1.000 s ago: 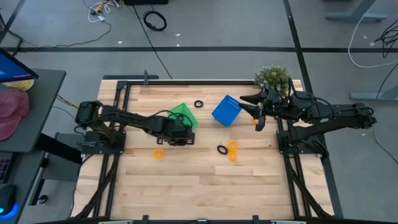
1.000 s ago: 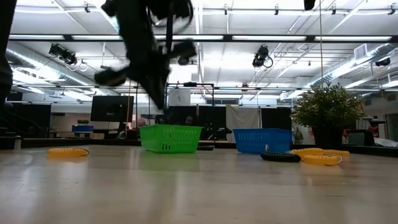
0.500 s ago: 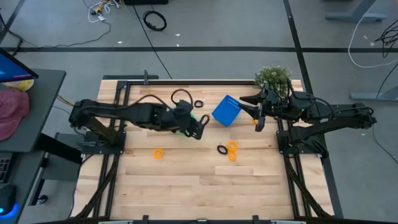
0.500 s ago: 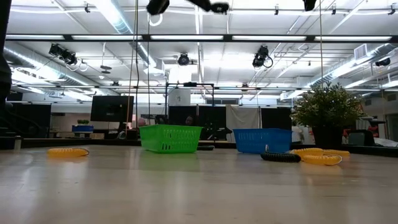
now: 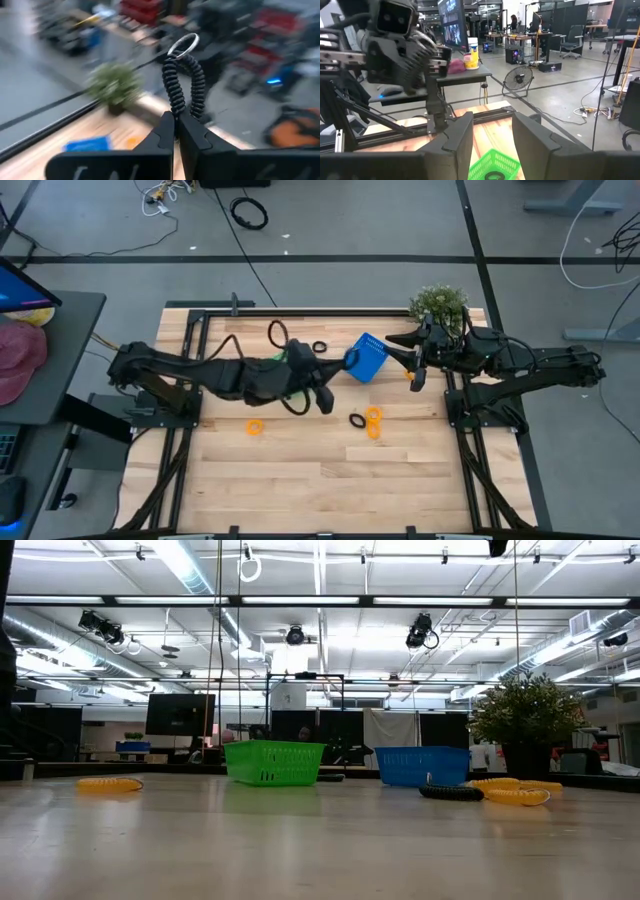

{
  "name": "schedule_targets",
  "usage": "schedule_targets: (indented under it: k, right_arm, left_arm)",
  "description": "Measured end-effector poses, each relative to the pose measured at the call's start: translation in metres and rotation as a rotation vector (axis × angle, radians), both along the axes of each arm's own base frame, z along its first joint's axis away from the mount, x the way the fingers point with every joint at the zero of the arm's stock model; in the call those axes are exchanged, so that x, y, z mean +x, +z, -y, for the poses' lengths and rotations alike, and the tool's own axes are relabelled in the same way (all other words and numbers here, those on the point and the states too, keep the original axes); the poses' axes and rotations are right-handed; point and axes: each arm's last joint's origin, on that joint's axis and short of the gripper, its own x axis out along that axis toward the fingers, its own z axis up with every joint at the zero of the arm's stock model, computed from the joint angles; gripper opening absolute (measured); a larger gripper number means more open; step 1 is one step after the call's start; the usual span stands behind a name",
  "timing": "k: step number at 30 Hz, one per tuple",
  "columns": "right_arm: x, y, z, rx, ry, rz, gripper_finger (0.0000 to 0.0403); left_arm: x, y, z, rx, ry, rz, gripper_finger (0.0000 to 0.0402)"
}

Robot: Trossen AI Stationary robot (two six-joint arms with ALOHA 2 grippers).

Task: Sort spring keychains
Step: Put the black spring keychain into the green bin

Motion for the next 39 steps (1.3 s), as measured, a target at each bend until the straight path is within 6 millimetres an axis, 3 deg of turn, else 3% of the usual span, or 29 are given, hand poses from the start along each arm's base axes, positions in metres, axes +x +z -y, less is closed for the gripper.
schedule_targets:
  k: [4,8,13,21,25,32,39]
  right_arm:
    - [0.000,0.000,0.000,0.000,0.000,0.002,0.0141]
    - [-0.001,0.001,0.000,0.001,0.000,0.008,0.0141]
    - [-0.002,0.002,0.000,0.001,-0.002,0.016,0.0141]
    - [-0.003,0.004,0.004,0.003,-0.025,0.035,0.0141]
    - [-0.003,0.004,0.007,0.004,-0.040,0.036,0.0141]
    - [-0.003,0.004,0.011,0.004,-0.062,0.039,0.0141]
    - [-0.003,0.004,0.013,0.006,-0.078,0.041,0.0141]
  left_arm:
    - [0.007,-0.001,-0.003,0.067,-0.217,0.122,0.0007]
    - [0.003,-0.007,-0.016,0.046,-0.390,0.121,0.0007]
    - [-0.031,-0.014,-0.030,0.019,-0.369,0.125,0.0007]
    - [-0.108,-0.042,-0.032,-0.049,-0.150,0.181,0.0007]
    - [-0.130,-0.054,-0.035,-0.076,-0.009,0.190,0.0007]
    - [-0.139,-0.028,-0.058,-0.101,0.448,0.282,0.0007]
    - [-0.122,0.007,-0.086,-0.066,0.572,0.208,0.0007]
